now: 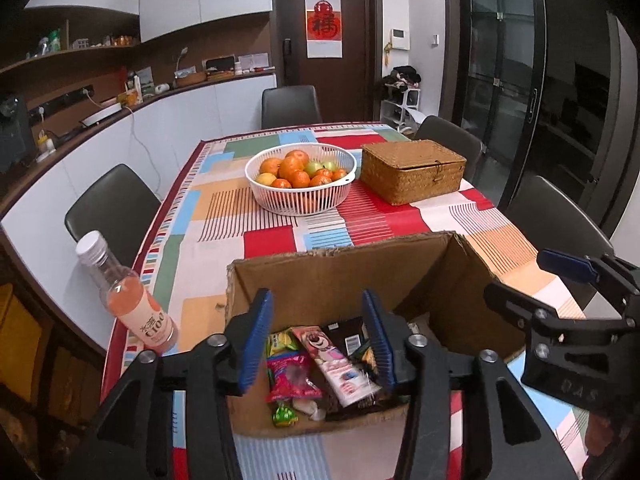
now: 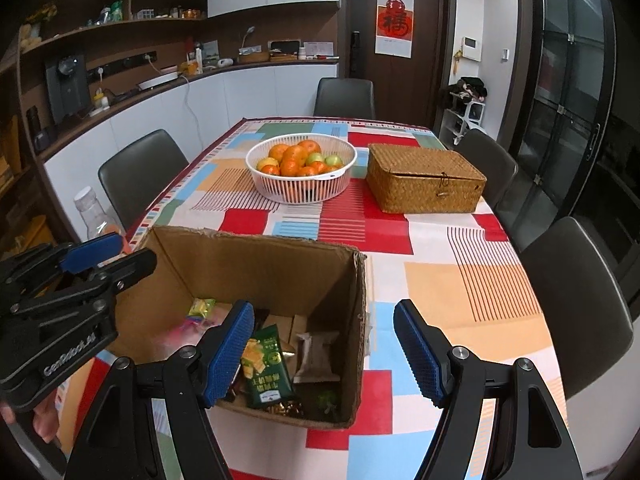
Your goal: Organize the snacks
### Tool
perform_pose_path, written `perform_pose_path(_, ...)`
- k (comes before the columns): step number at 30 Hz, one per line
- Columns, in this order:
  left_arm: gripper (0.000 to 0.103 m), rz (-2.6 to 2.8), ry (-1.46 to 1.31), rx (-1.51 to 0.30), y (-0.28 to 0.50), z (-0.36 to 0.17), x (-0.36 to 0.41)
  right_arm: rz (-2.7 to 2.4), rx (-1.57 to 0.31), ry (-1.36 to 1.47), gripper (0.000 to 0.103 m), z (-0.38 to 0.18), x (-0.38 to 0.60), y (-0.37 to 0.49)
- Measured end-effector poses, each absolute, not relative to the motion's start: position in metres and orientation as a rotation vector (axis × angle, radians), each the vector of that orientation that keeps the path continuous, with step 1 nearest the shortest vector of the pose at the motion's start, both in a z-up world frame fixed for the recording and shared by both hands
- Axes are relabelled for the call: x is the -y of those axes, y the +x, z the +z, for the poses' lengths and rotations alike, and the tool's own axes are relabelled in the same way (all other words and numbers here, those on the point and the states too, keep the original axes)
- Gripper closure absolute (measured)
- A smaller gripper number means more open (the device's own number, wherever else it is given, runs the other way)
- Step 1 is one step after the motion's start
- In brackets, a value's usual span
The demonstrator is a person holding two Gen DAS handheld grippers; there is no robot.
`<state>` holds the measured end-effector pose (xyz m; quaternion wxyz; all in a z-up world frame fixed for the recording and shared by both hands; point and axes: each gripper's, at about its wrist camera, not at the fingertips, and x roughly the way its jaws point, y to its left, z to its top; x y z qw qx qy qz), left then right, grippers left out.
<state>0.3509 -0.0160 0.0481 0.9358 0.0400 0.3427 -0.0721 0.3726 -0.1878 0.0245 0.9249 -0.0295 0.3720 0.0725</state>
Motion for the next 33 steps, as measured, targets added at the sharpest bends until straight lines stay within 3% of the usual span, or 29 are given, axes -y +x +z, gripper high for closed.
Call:
perform_pose_path(10, 0.043, -0.129, 0.083, -0.621, 0.291, 0.069, 0.013, 0.177, -0.724, -0.037, 0.03, 0.033, 0.192, 0.329)
perform_pose_path(23, 0.012, -0.071, 0.098, -0.514, 0.213, 0.088, 0.012, 0.176, -0.65, -0.004, 0.03, 0.051, 0.203, 0.25)
perform_pose_path(26, 0.006, -0.051, 0.087, -0.488, 0.197, 0.091, 0.011, 0.174, -0.65, 0.018, 0.024, 0.051, 0.208, 0.237)
perform_pose_path(33, 0.0, -0.034, 0.081, -0.459, 0.169, 0.092, 0.013, 0.157, -0.641, 0.036, 0.024, 0.05, 0.216, 0.211)
